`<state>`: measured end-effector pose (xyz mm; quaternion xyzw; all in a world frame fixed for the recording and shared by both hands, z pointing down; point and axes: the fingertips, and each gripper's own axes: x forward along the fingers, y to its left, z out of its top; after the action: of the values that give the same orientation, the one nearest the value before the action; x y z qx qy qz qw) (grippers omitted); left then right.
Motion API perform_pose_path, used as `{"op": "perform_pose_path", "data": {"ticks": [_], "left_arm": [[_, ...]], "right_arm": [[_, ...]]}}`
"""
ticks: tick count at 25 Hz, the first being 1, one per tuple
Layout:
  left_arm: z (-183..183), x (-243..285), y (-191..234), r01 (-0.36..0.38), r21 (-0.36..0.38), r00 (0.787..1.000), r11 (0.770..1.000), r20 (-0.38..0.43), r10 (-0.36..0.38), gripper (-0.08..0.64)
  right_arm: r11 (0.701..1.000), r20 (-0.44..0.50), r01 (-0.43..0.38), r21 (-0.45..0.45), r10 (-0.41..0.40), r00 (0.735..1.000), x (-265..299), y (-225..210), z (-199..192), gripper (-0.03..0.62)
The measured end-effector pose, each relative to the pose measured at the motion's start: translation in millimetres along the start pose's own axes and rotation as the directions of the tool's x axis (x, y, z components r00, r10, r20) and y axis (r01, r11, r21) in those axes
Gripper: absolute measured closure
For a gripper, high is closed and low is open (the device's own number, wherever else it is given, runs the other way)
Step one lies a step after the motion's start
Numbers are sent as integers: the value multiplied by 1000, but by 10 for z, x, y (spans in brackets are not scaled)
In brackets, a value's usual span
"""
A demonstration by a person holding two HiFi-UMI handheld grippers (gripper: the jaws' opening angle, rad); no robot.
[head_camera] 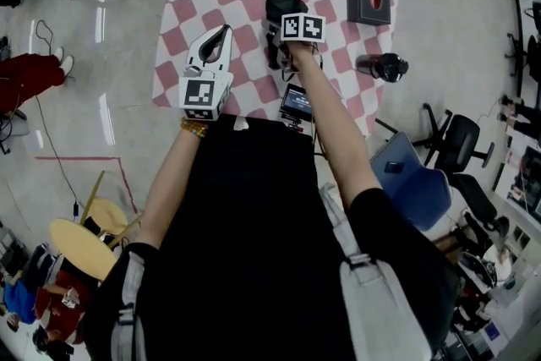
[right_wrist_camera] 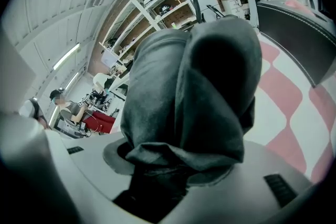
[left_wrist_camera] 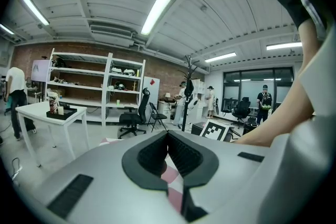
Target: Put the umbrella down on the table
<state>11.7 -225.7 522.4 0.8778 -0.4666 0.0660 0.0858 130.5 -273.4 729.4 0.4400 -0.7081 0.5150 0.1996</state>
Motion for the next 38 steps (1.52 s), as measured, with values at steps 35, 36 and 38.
{"op": "perform_pose_path", "data": {"ticks": [35,36,38], "left_arm": [[12,-64,43,-15,-39,1000,999,-26,14,546],[17,-66,39,-14,-38,1000,999,-25,13,546],[27,-71,26,-12,-37,1000,999,-23,11,546]], "right_arm": [[999,37,3,33,-4,999,-78,41,100,348],[999,39,-2,39,0,999,-88,41,97,348],[999,43,-7,47,5,999,-117,46,96,348]]}}
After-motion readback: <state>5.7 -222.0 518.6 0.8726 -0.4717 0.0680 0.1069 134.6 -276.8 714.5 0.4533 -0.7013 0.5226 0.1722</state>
